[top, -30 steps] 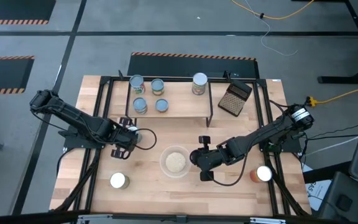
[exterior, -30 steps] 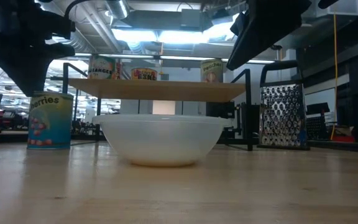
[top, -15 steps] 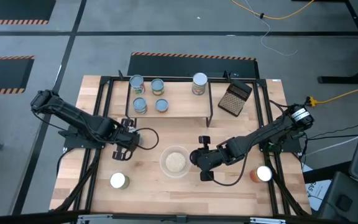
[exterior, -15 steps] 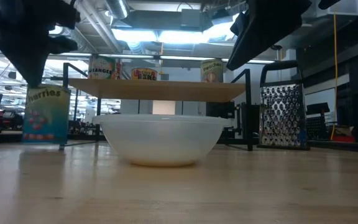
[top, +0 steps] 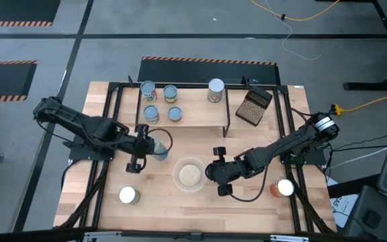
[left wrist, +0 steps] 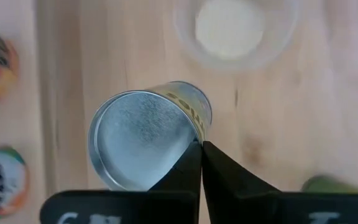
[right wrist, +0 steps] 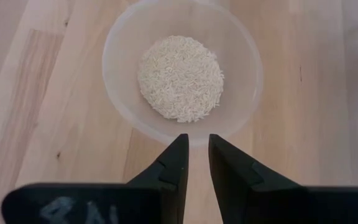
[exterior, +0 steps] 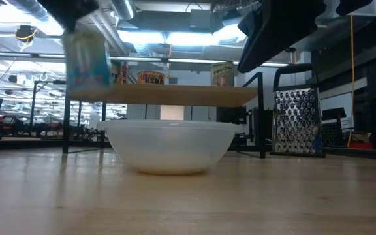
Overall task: Pick and place cans onto a shelf
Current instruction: Put the canned cherries on the shelf
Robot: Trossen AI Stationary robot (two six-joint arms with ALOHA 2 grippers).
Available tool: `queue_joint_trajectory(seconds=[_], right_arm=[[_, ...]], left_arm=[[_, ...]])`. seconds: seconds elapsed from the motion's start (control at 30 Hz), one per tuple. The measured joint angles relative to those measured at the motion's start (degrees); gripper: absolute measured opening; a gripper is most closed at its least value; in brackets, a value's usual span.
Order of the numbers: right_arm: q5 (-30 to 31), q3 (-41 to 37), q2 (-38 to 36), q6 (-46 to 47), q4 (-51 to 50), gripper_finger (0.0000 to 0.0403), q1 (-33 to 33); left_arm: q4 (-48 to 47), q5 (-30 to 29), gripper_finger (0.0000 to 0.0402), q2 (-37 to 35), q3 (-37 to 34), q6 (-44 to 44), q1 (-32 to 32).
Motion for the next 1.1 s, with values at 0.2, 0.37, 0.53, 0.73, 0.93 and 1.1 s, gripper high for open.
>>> queue_joint_trajectory(seconds=[0.2,0.37,0.53,0.73,0.93,1.1], right_arm=[[0.0,0.0,0.0,-0.2,0.8,0.0067,-0.8],[0.0,0.0,0.0,-0.2,1.3,0.0067,-0.8],[-0.5,0.0,0.0,0.0,2.1,0.0067,-0.8],[-0.5,0.0,0.0,-0.1,2.6,0.0067,-0.8],[-0.6,0.0,0.0,-0.1,3.0,0.0067,-0.8],[-0.6,0.0,0.0,0.0,3.3,0.0067,-0.8]], left_arm=[[0.0,-0.4,0.0,0.5,8.7,2.6,0.4],[-0.8,-0.4,0.0,2.6,15.3,7.9,2.9],[-2.0,-0.2,0.0,6.7,22.1,16.6,7.4],[-4.8,-0.2,0.0,13.9,31.6,28.2,14.5],[-6.9,-0.2,0.0,21.7,39.7,38.8,21.6],[-7.8,1.9,0.0,27.2,43.0,44.3,27.3]])
